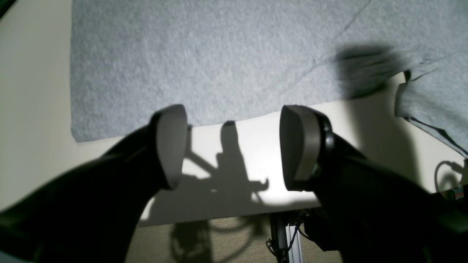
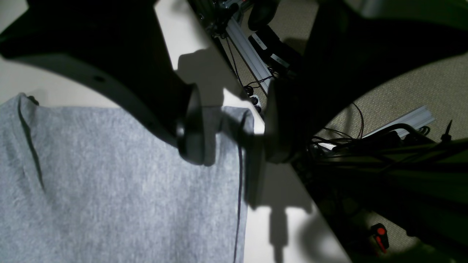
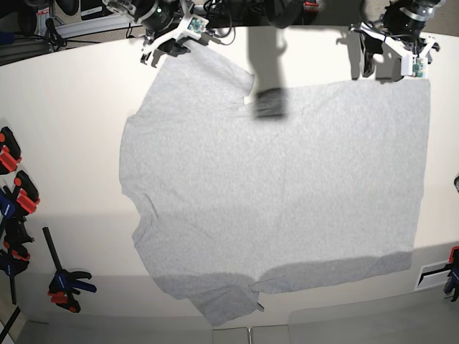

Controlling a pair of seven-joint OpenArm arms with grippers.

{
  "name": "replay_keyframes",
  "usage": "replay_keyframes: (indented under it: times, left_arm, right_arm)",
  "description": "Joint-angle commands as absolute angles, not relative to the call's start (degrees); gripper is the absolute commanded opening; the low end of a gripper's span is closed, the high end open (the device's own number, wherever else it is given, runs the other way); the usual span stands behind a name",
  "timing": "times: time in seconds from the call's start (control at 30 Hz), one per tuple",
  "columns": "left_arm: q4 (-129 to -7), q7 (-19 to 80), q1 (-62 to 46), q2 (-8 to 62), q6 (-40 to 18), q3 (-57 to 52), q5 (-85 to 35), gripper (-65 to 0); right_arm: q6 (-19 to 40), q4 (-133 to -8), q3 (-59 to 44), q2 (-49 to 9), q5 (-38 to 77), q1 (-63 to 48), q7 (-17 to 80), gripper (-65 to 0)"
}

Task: Fold the T-shirt properly
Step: 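Grasp the shoulder edge of the grey shirt with the right gripper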

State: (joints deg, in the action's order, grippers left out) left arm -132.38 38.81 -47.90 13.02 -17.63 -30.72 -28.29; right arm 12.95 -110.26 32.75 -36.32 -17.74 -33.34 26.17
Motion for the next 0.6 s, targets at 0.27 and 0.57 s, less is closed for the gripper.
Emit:
replay_keyframes:
  times: [0.27,0.57]
  left_arm:
    - [-133.38,37.30,-48.23,13.37,-17.63,-31.03,-28.58,-28.5]
    - [-133.38,37.30,-48.23,13.37,-17.61,-31.03,-28.58,-28.5]
  right_arm:
    - [11.11,-109.47,26.37,-36.69,-19.29,-32.88,29.56,-39.3]
    - [11.16,-109.49,25.89,-36.84,-19.31,-32.91,30.15,-39.3]
